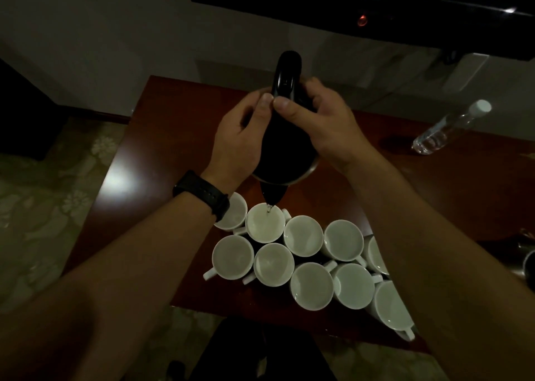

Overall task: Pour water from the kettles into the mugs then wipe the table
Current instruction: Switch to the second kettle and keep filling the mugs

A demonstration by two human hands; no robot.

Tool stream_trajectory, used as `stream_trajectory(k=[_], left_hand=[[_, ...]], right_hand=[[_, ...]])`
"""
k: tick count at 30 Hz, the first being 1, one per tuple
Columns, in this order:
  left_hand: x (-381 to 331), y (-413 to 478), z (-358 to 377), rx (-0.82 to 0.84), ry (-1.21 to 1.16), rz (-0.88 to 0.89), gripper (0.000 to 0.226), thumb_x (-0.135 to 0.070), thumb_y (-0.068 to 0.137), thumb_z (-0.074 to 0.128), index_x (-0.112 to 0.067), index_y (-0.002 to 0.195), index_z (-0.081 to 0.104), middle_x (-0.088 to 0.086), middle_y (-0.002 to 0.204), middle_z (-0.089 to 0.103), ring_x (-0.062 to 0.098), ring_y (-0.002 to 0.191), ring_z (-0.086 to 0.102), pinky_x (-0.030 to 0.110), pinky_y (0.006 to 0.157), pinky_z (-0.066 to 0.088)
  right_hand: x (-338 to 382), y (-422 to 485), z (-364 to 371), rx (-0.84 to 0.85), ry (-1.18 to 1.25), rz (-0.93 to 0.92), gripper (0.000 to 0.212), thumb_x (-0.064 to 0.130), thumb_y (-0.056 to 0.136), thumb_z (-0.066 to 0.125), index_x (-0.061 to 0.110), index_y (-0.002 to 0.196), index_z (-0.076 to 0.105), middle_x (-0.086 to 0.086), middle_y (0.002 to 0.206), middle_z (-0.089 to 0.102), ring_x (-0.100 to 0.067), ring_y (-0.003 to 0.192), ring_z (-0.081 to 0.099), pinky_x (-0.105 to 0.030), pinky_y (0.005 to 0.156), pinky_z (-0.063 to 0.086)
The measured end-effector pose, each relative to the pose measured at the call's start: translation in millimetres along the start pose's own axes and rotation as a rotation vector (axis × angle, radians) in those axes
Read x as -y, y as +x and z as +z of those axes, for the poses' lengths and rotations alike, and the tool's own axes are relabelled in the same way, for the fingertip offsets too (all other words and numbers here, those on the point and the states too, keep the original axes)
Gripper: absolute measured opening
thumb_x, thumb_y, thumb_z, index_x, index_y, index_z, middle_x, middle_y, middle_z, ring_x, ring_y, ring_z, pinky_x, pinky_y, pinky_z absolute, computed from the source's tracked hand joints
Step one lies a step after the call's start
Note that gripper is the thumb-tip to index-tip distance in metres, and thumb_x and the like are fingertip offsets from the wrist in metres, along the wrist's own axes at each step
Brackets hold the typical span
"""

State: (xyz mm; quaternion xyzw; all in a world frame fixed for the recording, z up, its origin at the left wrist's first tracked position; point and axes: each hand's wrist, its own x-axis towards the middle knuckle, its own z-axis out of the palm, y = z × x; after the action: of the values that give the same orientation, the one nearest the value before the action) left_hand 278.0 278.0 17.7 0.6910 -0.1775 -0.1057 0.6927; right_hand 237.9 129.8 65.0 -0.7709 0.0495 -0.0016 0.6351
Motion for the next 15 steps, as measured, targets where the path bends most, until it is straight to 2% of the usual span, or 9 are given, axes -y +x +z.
stream_trajectory(k=[5, 11, 15], left_hand=[[-1.8, -0.7, -1.3, 0.010, 0.000, 0.024, 0.035, -0.045, 0.100, 0.043, -0.022, 0.115, 0.065, -0.007, 0.106, 0.069, 0.013, 0.102, 0.069, 0.028, 0.086, 0.056], [-4.2, -2.2, -0.1, -0.002, -0.041, 0.031, 0.026, -0.038, 0.104, 0.043, -0.027, 0.111, 0.066, -0.013, 0.101, 0.072, 0.007, 0.099, 0.070, 0.022, 0.083, 0.055], [-3.4, -2.3, 0.3, 0.002, -0.032, 0.033, 0.028, -0.042, 0.101, 0.045, -0.028, 0.111, 0.066, -0.012, 0.102, 0.072, 0.012, 0.102, 0.070, 0.028, 0.086, 0.056]], right_hand=[[-0.4, 0.1, -0.7, -0.001, 0.002, 0.002, 0.013, 0.025, 0.098, 0.066, 0.026, 0.110, 0.060, -0.003, 0.120, 0.060, -0.018, 0.112, 0.064, -0.029, 0.092, 0.056], [-0.3, -0.9, 0.5, 0.000, 0.032, 0.000, 0.013, 0.026, 0.097, 0.068, 0.032, 0.105, 0.061, -0.007, 0.124, 0.062, -0.021, 0.113, 0.065, -0.033, 0.094, 0.057], [-0.5, -1.1, 0.2, -0.008, 0.051, 0.008, 0.011, 0.026, 0.096, 0.068, 0.030, 0.104, 0.062, -0.002, 0.117, 0.063, -0.018, 0.109, 0.067, -0.030, 0.091, 0.057]])
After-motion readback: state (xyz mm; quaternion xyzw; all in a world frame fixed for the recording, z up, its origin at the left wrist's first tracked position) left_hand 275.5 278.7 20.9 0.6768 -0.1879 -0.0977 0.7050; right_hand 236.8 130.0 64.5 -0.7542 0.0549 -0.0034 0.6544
